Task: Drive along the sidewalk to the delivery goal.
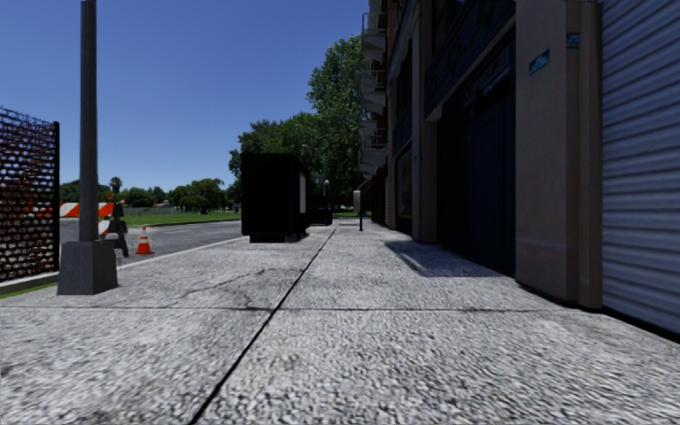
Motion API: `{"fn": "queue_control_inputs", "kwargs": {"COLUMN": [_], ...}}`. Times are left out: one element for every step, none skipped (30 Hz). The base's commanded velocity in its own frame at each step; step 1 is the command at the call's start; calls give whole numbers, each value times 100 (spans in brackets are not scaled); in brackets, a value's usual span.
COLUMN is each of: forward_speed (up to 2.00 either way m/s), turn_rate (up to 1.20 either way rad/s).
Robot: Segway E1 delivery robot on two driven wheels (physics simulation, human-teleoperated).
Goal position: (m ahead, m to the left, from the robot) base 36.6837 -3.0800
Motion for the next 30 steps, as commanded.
{"fn": "queue_control_inputs", "kwargs": {"forward_speed": [194,194,194,194,194,194,194,194,194,194,194,194,194,194,194,194,194,194,194,194,194,194,194,194,194,194,194,194,194,194], "turn_rate": [0,0,0,0,0,0,0,0,0,0,0,0,0,0,0,0,0,0,0,0,0,0,0,0,0,0,0,0,0,0]}}
